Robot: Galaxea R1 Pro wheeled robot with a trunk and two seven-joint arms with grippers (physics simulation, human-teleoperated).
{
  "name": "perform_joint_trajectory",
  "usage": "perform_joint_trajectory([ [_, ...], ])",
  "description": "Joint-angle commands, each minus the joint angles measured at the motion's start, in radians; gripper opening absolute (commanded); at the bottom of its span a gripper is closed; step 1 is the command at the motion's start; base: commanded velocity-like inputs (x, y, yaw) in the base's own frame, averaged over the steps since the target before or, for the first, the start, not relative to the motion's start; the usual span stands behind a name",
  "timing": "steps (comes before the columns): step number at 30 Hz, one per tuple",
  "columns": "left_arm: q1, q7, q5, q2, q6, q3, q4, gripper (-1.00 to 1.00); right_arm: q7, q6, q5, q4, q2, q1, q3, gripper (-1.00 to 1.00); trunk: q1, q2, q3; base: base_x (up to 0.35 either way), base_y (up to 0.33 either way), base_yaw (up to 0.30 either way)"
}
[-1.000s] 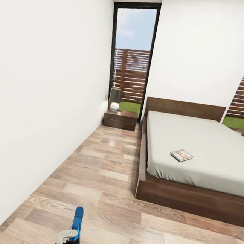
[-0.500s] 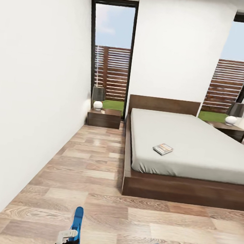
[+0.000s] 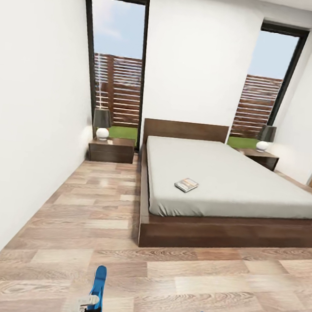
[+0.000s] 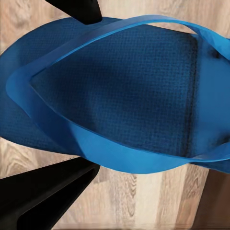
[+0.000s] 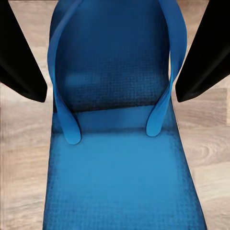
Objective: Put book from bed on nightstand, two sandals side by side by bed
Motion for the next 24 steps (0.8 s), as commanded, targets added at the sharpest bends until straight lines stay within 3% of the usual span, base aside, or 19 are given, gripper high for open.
perform_joint_trajectory([
  [1, -0.001, -0.007, 0.003, 0.0, 0.0, 0.008, 0.001, -1.0, 0.005, -0.002, 0.008, 0.001, 0.0, -0.001, -0.009, -1.0, 0.0, 0.0, -0.001, 0.0, 0.0, -0.3],
  [24, -0.001, -0.007, 0.003, 0.0, 0.0, 0.008, 0.002, -1.0, 0.005, -0.002, 0.008, 0.001, 0.0, -0.001, -0.009, -1.0, 0.0, 0.0, -0.001, 0.0, 0.0, -0.3],
])
